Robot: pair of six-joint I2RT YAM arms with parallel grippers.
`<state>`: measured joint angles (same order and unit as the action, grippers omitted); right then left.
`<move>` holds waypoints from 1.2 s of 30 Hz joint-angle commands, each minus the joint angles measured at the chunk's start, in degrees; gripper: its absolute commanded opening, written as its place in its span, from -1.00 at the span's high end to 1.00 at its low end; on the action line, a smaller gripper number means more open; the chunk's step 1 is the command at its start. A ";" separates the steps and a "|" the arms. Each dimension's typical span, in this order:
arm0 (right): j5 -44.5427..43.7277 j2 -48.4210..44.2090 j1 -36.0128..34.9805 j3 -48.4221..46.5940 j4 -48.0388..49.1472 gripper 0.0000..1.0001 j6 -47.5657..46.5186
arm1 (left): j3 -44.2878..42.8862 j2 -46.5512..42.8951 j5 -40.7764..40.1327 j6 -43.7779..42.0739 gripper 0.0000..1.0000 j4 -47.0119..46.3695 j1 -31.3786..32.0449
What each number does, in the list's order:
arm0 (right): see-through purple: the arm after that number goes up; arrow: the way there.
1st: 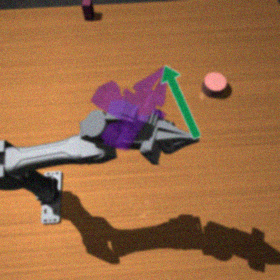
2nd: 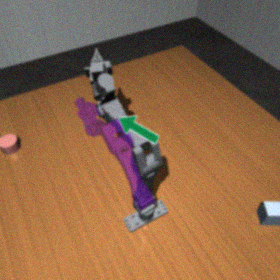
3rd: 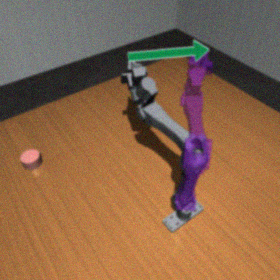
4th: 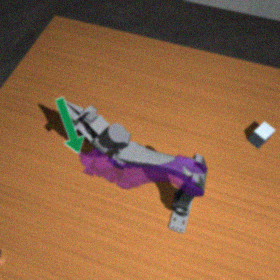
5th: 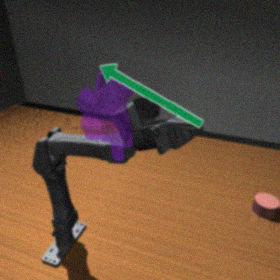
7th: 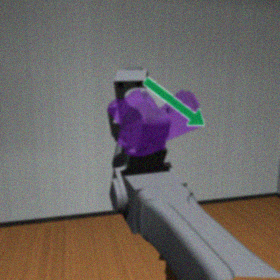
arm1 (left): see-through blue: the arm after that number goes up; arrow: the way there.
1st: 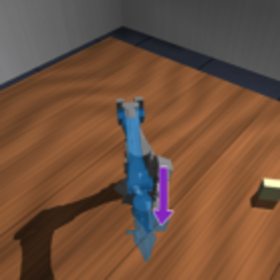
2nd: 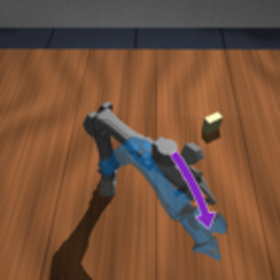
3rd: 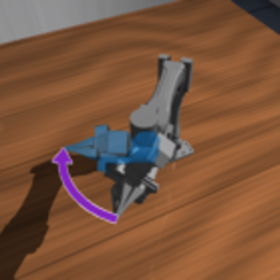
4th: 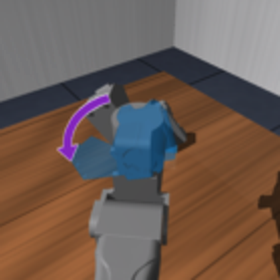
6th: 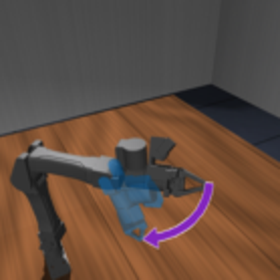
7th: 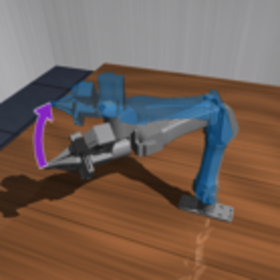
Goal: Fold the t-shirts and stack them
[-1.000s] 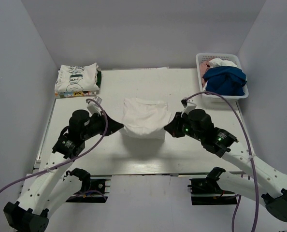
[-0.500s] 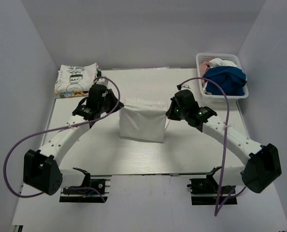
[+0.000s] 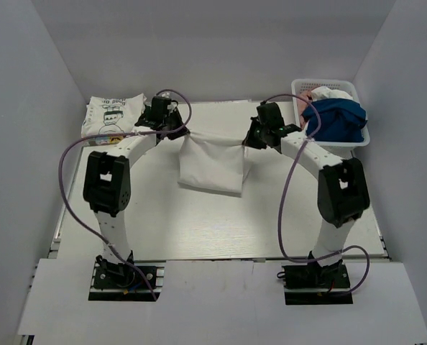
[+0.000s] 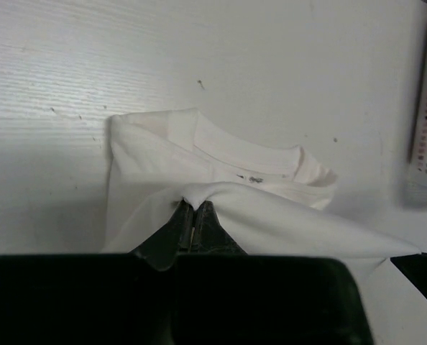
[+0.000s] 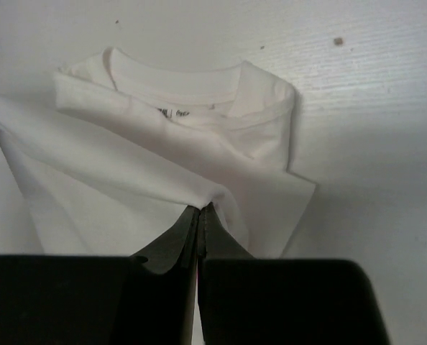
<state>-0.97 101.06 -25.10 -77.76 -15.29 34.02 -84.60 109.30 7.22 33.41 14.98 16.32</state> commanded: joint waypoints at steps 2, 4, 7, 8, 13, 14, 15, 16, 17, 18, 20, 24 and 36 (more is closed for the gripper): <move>3.70 12.02 2.68 -10.74 0.25 1.00 -1.14 | -10.48 10.01 3.41 -1.86 1.00 1.97 -2.77; 3.27 18.00 3.39 -19.03 -0.70 1.00 -1.50 | -16.96 14.08 4.02 -1.24 0.52 3.73 -3.56; -0.67 25.57 4.80 -30.64 -8.69 0.65 -0.36 | -23.04 19.54 9.00 -2.20 0.02 2.51 -4.71; -1.22 26.03 4.89 -31.48 -9.58 0.33 -0.62 | -24.98 20.42 9.99 -2.21 -0.97 3.90 -5.24; -0.09 19.29 4.54 -22.37 -3.10 -0.81 -1.94 | -20.72 16.93 11.41 -7.74 -0.98 6.55 -5.24; 0.18 18.31 4.36 -20.96 -2.38 -0.81 -1.94 | -18.09 13.78 12.11 -9.22 -0.98 4.37 -4.72; 0.36 16.30 4.45 -17.20 -2.03 -0.81 -2.98 | -13.27 12.36 12.63 -10.20 -0.98 3.57 -4.71; 0.36 13.67 4.19 -14.73 -0.98 -0.81 -3.34 | -10.09 10.52 11.68 -12.21 -0.98 3.56 -4.11; 0.36 13.64 4.18 -14.71 -0.97 -0.81 -3.35 | -10.06 9.98 11.67 -12.23 -0.98 3.56 -4.10; 2.45 11.12 4.10 -10.53 -0.80 -0.81 -3.87 | -8.32 9.97 11.67 -12.23 -0.98 4.52 -4.10; 3.34 9.34 4.27 -7.51 0.60 -0.81 -3.61 | -6.82 9.97 13.42 -13.37 -0.98 4.53 -3.57; 4.58 2.24 4.27 1.53 4.12 -0.81 -3.70 | -6.20 11.47 12.38 -14.16 -0.98 7.69 -3.57; 5.19 -7.27 4.36 9.72 5.79 -0.81 -5.10 | -4.34 14.27 9.82 -16.45 -0.49 13.41 0.29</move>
<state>3.07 97.62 -20.84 -69.41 -12.40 30.39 -89.06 122.34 17.47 17.82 24.77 15.14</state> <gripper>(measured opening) 0.902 0.756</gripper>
